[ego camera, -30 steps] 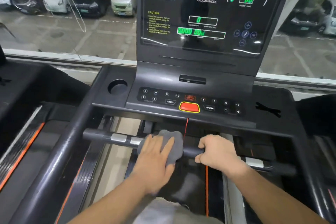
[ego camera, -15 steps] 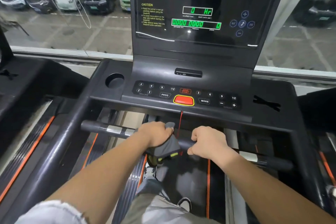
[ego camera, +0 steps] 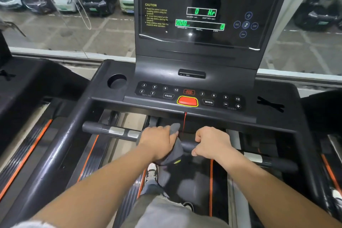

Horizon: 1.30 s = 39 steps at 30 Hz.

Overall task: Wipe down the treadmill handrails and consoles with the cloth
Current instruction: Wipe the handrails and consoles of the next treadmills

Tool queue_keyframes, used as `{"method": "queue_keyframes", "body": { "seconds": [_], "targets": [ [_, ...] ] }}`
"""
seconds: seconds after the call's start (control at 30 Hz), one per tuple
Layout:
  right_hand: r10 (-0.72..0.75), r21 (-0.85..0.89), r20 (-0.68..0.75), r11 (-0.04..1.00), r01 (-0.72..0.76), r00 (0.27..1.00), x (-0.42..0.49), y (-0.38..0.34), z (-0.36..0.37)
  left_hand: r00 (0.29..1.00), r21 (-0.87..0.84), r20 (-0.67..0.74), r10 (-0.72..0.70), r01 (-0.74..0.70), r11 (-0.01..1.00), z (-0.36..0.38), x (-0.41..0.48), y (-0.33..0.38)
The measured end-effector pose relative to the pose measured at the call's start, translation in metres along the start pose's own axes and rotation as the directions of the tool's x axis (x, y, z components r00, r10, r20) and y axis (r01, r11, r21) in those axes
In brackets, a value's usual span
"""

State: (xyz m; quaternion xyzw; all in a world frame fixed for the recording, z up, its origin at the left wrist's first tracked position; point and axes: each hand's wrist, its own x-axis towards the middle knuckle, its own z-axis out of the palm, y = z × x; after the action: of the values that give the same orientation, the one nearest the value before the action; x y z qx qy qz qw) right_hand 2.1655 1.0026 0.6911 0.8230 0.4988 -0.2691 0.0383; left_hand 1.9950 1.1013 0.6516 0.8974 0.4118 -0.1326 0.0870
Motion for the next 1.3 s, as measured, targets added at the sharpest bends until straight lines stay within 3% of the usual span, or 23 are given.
{"method": "queue_keyframes", "body": {
  "seconds": [0.07,0.13,0.23,0.33,0.43,0.5,0.53,0.6,0.7,0.73,0.8,0.87,0.93,1.0,1.13,1.2,1.3],
  "targets": [
    [0.001,-0.011,-0.002,1.000,-0.001,1.000,-0.001,-0.002,0.000,0.969,-0.096,0.244,-0.043,0.069,0.993,-0.017,0.024,0.004],
    [-0.002,-0.017,-0.022,1.000,0.002,1.000,-0.003,-0.002,0.005,0.961,-0.124,0.268,-0.066,0.102,0.987,-0.018,0.033,0.010],
    [-0.008,-0.032,-0.042,0.999,0.007,0.999,-0.004,-0.001,0.009,0.993,-0.076,-0.072,-0.092,0.086,0.993,0.012,-0.001,0.011],
    [-0.018,-0.025,-0.030,1.000,0.017,0.999,-0.002,0.001,0.009,0.933,-0.122,-0.350,0.083,-0.133,0.984,0.062,-0.044,-0.008],
    [-0.019,-0.017,-0.016,1.000,0.018,1.000,-0.001,0.001,0.007,0.908,-0.171,-0.409,0.093,-0.176,0.970,0.071,-0.040,-0.015],
    [-0.015,-0.015,-0.009,1.000,0.015,1.000,0.001,0.000,0.007,0.949,-0.122,-0.312,0.037,-0.078,0.989,0.045,-0.028,-0.005],
    [-0.011,-0.009,-0.005,1.000,0.011,1.000,0.002,0.000,0.006,0.974,-0.072,-0.225,0.025,-0.042,0.997,0.031,-0.016,-0.002],
    [-0.008,0.004,0.007,1.000,0.008,1.000,0.003,-0.001,0.004,0.999,-0.144,0.010,-0.036,0.037,0.989,0.004,0.008,-0.004],
    [-0.021,0.007,0.012,1.000,0.021,1.000,0.002,-0.002,0.002,0.914,-0.224,0.402,-0.054,0.155,0.962,-0.016,0.040,-0.006],
    [-0.024,0.002,0.008,1.000,0.024,1.000,0.001,-0.002,0.002,0.900,-0.217,0.434,-0.045,0.154,0.964,-0.018,0.045,-0.001],
    [-0.029,-0.009,-0.009,1.000,0.029,1.000,0.000,-0.001,0.003,0.942,-0.196,0.322,-0.093,0.162,0.967,-0.012,0.040,0.006],
    [-0.038,-0.026,-0.021,0.999,0.038,0.999,0.000,0.002,0.006,0.990,-0.186,0.004,-0.139,0.137,0.973,0.009,0.009,0.008],
    [-0.048,-0.035,-0.023,0.998,0.047,0.999,0.002,0.004,0.007,0.964,-0.149,-0.266,-0.022,-0.018,0.989,0.043,-0.033,0.004],
    [-0.060,-0.032,-0.024,0.998,0.059,0.998,0.004,0.005,0.008,0.913,-0.087,-0.396,0.097,-0.143,0.986,0.073,-0.050,-0.007],
    [-0.062,-0.049,-0.039,0.997,0.060,0.997,0.004,0.004,0.009,0.928,-0.107,-0.370,0.055,-0.101,0.989,0.052,-0.028,-0.004],
    [-0.051,-0.055,-0.045,0.997,0.049,0.998,0.004,0.004,0.010,0.966,-0.011,-0.256,0.020,-0.024,1.000,0.024,-0.015,0.004],
    [-0.040,-0.067,-0.039,0.997,0.038,0.998,0.003,0.002,0.009,0.994,-0.091,-0.028,-0.105,0.102,0.991,0.005,0.006,0.007]
  ]
}}
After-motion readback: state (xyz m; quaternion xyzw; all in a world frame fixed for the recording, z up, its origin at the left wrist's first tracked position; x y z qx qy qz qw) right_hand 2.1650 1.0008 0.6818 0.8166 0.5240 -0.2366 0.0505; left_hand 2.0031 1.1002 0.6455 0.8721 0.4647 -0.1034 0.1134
